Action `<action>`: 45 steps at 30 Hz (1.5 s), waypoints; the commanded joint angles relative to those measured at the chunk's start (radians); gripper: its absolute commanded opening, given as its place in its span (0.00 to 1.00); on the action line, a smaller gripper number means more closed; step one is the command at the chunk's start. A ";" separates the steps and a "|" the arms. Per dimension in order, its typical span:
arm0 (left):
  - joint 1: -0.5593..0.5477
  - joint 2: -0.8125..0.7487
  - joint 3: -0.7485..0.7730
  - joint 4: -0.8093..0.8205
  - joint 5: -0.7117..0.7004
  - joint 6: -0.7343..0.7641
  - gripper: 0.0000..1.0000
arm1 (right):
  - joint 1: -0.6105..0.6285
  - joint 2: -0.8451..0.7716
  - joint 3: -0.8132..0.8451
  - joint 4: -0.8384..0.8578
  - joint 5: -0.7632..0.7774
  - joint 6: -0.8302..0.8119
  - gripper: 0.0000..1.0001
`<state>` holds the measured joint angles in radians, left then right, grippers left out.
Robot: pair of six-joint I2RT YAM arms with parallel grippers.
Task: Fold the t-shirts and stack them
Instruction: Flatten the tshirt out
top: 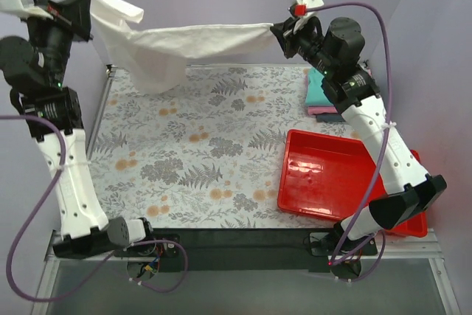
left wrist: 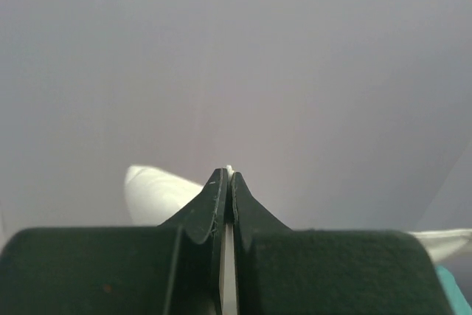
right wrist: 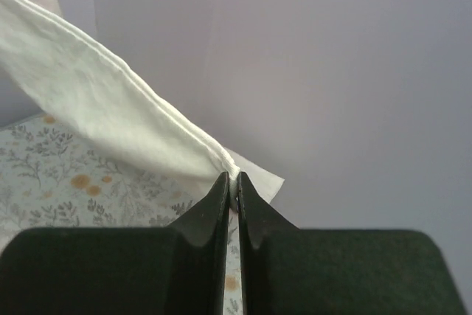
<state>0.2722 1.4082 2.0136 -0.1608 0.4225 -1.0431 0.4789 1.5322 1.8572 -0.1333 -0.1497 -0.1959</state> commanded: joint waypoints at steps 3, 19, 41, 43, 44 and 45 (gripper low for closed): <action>0.004 -0.348 -0.701 0.116 -0.115 -0.050 0.00 | 0.001 -0.130 -0.336 0.165 -0.089 -0.017 0.01; -0.209 -0.939 -1.534 -0.080 -0.327 -0.357 0.02 | 0.179 -0.215 -1.041 0.251 0.068 0.068 0.01; -0.309 -0.665 -1.440 0.116 -0.359 -0.292 0.76 | 0.282 -0.313 -0.995 0.053 0.349 0.227 0.68; -0.309 -0.527 -1.408 0.147 -0.395 -0.267 0.77 | 0.274 -0.250 -0.965 0.122 0.334 0.210 0.68; -0.309 -0.478 -1.377 0.191 -0.404 -0.259 0.78 | 0.270 -0.178 -0.949 0.139 0.302 0.208 0.67; -0.309 -0.430 -1.363 0.207 -0.439 -0.253 0.80 | 0.259 -0.141 -0.934 0.164 0.289 0.208 0.66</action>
<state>-0.0341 0.8886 0.5880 -0.0803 0.0536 -1.3399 0.7517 1.2892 0.8680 -0.0818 0.1940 0.0368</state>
